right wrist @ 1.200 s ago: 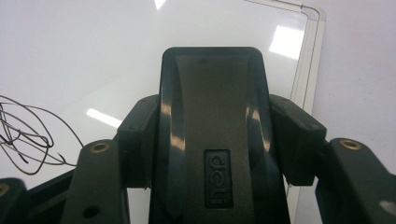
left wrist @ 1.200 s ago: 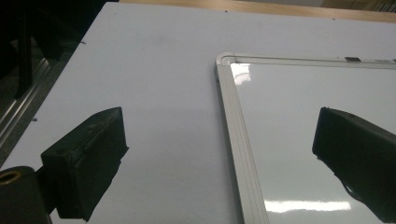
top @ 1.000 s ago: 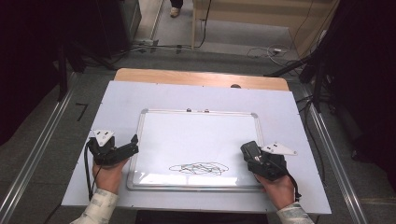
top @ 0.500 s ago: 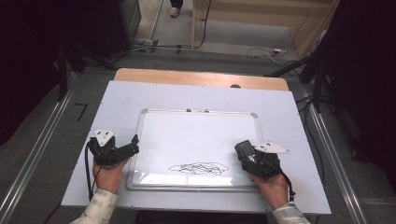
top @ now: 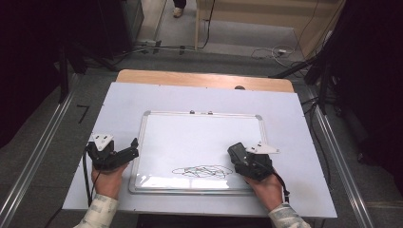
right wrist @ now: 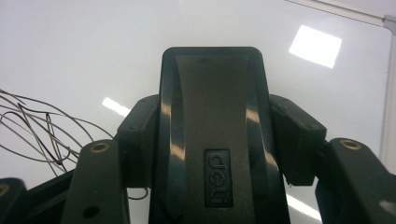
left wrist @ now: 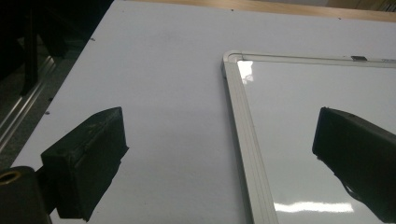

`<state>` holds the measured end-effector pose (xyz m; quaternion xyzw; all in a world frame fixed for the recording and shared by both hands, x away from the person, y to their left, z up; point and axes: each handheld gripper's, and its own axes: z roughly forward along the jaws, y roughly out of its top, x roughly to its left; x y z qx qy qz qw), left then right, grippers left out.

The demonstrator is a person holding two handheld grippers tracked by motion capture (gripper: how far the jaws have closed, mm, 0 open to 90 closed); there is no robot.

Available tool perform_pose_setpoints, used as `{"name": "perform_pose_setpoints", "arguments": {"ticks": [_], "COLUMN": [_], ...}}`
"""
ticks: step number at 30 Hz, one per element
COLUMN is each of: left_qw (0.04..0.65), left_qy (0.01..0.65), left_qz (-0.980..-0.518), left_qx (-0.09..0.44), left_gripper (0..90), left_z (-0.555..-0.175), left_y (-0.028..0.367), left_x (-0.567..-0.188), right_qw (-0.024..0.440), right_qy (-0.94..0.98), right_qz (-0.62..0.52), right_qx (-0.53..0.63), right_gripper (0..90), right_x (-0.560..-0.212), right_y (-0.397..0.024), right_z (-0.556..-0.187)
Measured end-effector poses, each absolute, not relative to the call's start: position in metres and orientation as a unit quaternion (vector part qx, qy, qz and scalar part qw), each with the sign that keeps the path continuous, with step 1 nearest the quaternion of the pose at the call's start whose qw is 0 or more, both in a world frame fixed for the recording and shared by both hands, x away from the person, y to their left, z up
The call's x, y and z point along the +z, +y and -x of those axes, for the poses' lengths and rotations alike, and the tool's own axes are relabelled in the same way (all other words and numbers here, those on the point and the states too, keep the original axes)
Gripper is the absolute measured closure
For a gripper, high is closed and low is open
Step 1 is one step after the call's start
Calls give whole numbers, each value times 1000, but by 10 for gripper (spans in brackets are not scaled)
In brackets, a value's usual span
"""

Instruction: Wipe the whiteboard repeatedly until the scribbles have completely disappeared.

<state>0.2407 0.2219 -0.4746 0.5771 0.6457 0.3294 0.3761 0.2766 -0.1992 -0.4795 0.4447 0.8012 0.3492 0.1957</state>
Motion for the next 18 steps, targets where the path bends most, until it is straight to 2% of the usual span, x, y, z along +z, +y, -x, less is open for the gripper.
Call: {"name": "perform_pose_setpoints", "arguments": {"ticks": [18], "left_qw": [377], "left_qy": [646], "left_qz": [-577], "left_qx": [330], "left_gripper": [32], "left_z": [-240], "left_y": [222], "left_x": [-474], "right_qw": [192], "right_qy": [806], "right_qz": [-443], "right_qx": [341], "right_gripper": [382], "right_x": [-487], "right_y": [-184], "right_z": [-279]}}
